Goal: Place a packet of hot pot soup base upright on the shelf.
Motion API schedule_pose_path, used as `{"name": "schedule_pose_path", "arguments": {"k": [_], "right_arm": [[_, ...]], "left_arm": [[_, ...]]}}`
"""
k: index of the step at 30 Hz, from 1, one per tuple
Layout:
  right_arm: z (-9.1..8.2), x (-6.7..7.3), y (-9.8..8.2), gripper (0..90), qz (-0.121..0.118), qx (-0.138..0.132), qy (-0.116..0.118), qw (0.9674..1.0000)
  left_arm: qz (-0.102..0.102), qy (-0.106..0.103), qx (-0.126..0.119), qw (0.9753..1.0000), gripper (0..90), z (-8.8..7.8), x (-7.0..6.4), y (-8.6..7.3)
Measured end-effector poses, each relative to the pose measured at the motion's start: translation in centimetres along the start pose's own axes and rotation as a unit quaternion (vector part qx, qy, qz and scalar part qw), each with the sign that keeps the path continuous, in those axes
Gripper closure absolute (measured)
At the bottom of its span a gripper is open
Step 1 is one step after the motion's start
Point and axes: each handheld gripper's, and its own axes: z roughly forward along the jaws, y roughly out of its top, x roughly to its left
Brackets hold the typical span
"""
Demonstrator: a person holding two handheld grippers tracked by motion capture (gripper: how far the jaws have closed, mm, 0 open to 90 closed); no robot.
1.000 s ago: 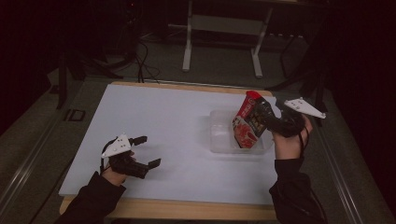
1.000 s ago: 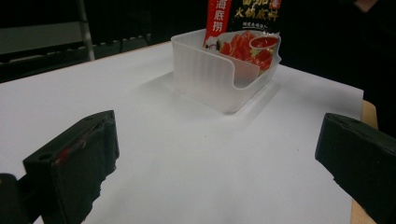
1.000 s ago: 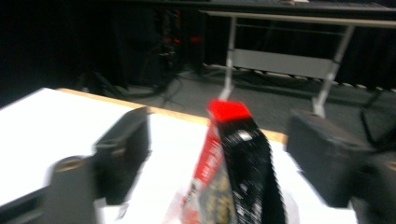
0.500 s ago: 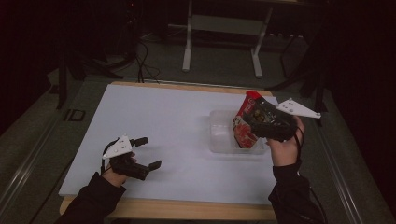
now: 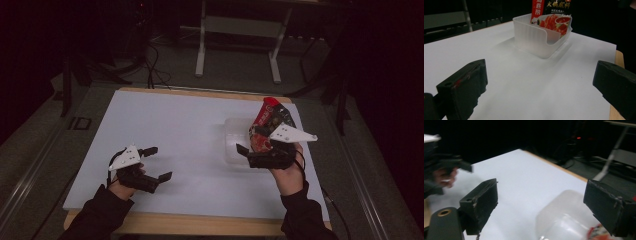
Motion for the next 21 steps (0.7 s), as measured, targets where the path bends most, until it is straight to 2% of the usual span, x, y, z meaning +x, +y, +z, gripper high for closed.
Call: {"name": "schedule_pose_path", "arguments": {"k": [6, 11, 12, 21], "right_arm": [[0.2, 1.3, -1.1, 13.0, -0.010, 0.003, 0.035, 0.9993], [0.3, 1.7, -2.0, 12.9, -0.005, 0.011, 0.051, 0.9986], [0.3, 1.8, -2.6, 12.9, -0.005, 0.012, 0.061, 0.9981], [0.0, 1.8, -4.5, 12.3, -0.002, 0.038, 0.076, 0.9964]], "left_arm": [[0.002, 0.000, -0.002, 1.0000, 0.2, -0.1, 0.0, 0.0], [0.002, 0.000, 0.001, 1.0000, 0.2, 0.0, 0.0, 0.0], [0.002, 0.000, 0.001, 1.0000, 0.2, 0.0, 0.0, 0.0], [0.005, 0.000, 0.001, 1.0000, 0.2, -0.1, -0.1, 0.0]]}}
